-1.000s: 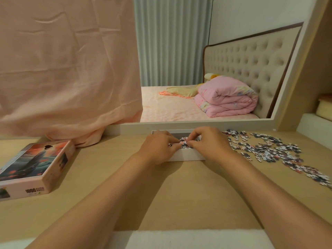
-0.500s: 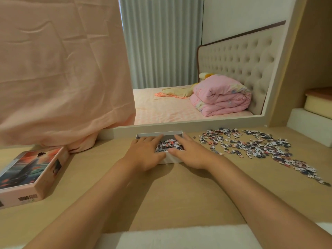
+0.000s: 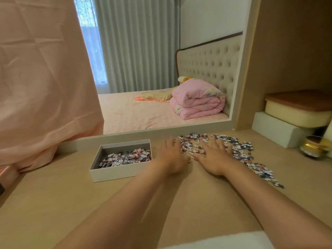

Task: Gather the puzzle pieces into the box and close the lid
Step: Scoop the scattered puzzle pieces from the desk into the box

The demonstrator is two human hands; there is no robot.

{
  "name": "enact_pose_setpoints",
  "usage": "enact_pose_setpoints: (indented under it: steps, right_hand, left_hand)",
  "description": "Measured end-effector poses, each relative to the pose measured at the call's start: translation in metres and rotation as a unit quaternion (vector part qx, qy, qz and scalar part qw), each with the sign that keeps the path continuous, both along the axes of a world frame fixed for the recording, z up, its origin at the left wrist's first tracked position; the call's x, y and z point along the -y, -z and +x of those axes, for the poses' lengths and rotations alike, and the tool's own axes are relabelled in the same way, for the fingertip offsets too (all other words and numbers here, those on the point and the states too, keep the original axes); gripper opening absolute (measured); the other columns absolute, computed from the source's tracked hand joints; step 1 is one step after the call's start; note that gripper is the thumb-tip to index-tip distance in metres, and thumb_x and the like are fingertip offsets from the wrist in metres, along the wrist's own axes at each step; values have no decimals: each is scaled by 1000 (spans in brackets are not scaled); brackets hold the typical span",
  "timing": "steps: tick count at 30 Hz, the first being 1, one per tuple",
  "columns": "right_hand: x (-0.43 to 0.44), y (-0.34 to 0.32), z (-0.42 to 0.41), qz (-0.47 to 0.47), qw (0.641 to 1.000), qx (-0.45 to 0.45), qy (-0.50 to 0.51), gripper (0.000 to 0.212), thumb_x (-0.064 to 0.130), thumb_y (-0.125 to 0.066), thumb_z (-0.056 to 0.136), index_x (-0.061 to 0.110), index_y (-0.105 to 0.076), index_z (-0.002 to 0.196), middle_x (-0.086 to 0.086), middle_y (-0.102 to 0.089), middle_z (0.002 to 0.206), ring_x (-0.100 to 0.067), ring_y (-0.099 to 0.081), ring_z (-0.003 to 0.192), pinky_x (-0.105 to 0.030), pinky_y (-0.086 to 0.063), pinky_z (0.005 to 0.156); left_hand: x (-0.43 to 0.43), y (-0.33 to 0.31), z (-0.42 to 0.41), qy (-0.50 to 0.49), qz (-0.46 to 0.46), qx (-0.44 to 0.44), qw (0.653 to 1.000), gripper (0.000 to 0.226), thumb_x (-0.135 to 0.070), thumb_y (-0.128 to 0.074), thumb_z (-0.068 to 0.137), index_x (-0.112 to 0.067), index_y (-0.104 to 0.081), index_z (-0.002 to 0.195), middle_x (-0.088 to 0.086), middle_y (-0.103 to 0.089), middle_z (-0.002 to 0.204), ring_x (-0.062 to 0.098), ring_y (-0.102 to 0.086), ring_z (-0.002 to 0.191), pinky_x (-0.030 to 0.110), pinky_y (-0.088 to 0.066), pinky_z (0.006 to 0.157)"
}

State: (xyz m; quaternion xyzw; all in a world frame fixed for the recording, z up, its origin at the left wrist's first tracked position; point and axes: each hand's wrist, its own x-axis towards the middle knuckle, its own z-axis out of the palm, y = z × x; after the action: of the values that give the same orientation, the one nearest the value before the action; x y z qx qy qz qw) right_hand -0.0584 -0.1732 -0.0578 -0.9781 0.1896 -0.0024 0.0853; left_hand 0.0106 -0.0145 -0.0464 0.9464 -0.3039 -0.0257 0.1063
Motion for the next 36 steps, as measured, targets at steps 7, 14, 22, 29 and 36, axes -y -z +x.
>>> enact_pose_setpoints:
  steps: [7, 14, 22, 29, 36]
  right_hand:
    - [21, 12, 9, 45, 997, -19, -63, 71, 71, -25, 93, 40, -17, 156, -6, -10, 166, -30, -1, 153, -55, -3, 121]
    - [41, -17, 43, 155, 973, 147, -88, 23, 29, -50, 99, 29, -66, 117, 1, -55, 128, -18, -55, 112, -35, -44, 96]
    - [59, 2, 84, 99, 990, 48, -86, 55, 49, -37, 102, 27, -35, 153, -5, -27, 161, -29, -20, 148, -46, -19, 121]
    - [57, -9, 90, 160, 961, 187, -126, 27, 24, -51, 98, 21, -73, 114, 1, -65, 120, -19, -56, 115, -39, -45, 101]
    - [56, -2, 90, 187, 962, 133, -144, 36, 6, -48, 95, 16, -70, 122, -2, -67, 126, -16, -59, 116, -31, -44, 103]
  left_hand:
    - [25, 22, 28, 20, -49, -27, 998, 81, -60, -39, 96, -15, -10, 157, 11, -12, 163, 26, -9, 150, 37, -9, 121]
    - [41, 25, 49, 25, -150, 50, 987, 56, -48, -45, 98, -21, -41, 146, 9, -41, 146, 26, -32, 136, 38, -27, 112]
    - [46, 31, 60, 3, -93, 21, 995, 66, -58, -37, 96, -17, -36, 148, 10, -37, 150, 28, -28, 138, 37, -24, 112]
    - [56, 27, 67, 19, -170, -4, 985, 64, -47, -45, 97, -17, -30, 152, 7, -33, 155, 25, -26, 142, 36, -22, 115]
    - [61, 26, 72, 70, -190, -29, 979, 48, -33, -47, 95, -23, -46, 142, 6, -54, 137, 25, -46, 128, 35, -38, 105]
